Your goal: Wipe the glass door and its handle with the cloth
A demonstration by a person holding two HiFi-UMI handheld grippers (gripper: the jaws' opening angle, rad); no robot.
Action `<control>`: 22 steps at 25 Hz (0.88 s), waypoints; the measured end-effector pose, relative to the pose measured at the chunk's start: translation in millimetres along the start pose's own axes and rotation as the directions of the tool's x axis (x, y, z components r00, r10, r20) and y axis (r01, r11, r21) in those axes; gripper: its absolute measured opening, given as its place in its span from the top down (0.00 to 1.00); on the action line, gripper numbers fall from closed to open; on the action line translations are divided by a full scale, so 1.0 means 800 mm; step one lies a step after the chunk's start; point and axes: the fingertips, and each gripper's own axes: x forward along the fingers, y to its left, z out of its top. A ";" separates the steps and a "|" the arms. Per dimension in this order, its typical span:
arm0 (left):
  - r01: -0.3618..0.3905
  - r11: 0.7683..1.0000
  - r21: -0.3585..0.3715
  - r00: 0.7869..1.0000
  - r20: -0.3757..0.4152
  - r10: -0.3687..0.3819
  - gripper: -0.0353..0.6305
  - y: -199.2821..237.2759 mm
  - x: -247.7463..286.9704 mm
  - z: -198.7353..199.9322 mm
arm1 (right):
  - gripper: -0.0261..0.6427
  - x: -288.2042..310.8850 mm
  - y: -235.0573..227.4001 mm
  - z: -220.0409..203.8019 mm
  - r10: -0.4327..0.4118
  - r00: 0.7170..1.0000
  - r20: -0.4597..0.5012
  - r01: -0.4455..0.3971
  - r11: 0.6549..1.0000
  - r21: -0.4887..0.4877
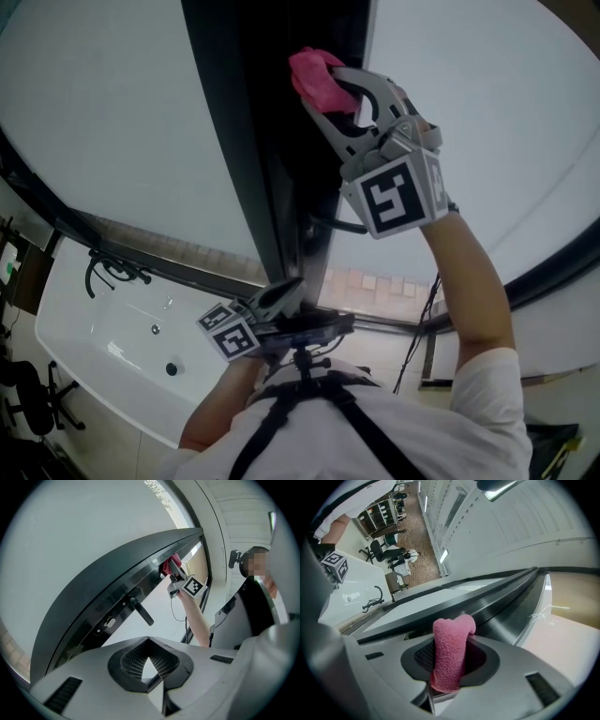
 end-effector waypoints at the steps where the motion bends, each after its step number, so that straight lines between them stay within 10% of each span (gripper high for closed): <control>1: 0.001 1.000 0.000 1.000 -0.001 -0.001 0.96 -0.001 0.001 0.000 | 0.81 0.000 0.004 -0.001 0.007 1.000 -0.002 -0.007 1.000 -0.003; 22: -0.001 1.000 -0.015 1.000 -0.011 0.000 0.96 -0.003 0.003 -0.008 | 0.81 -0.014 0.079 -0.035 0.100 0.993 -0.059 -0.102 0.994 -0.037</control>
